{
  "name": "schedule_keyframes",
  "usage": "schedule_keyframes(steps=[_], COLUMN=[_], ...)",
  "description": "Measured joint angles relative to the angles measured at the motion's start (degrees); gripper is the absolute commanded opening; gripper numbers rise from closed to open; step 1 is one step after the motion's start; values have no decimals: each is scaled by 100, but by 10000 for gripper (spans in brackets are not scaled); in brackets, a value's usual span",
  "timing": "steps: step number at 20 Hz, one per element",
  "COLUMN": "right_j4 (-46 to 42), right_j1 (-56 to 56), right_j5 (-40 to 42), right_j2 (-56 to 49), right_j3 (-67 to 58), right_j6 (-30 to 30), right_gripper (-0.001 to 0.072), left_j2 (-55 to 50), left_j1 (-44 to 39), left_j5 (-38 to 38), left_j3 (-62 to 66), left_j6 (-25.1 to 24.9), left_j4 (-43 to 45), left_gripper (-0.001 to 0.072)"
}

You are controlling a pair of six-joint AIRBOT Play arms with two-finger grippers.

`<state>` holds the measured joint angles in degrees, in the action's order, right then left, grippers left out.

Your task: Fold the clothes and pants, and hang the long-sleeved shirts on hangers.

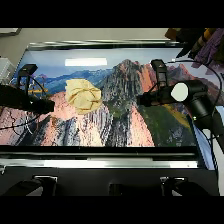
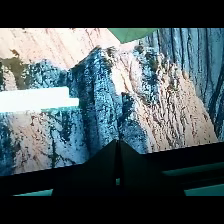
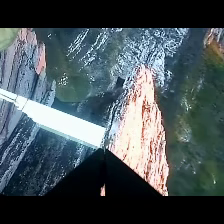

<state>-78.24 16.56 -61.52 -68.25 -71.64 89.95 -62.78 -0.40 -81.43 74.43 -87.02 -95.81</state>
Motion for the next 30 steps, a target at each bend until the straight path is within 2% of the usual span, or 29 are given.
schedule_keyframes(steps=[22,23,24,25,26,30], right_j4=[0,0,0,2,2,7], right_j1=[0,0,0,0,0,0], right_j5=[0,7,20,61,85,138], right_j2=[0,0,0,0,0,0], right_j3=[0,0,0,0,0,0], right_j6=[2,0,2,2,2,2], right_gripper=[35,35,35,35,35,36], left_j2=[0,0,0,-4,-20,-363], left_j1=[0,0,0,0,0,0], left_j5=[2,2,4,31,118,1012], left_j3=[0,0,0,0,0,0], left_j6=[2,2,0,0,22,105], left_j4=[2,0,0,0,0,92], left_gripper=[16,70,335,655,720,719])
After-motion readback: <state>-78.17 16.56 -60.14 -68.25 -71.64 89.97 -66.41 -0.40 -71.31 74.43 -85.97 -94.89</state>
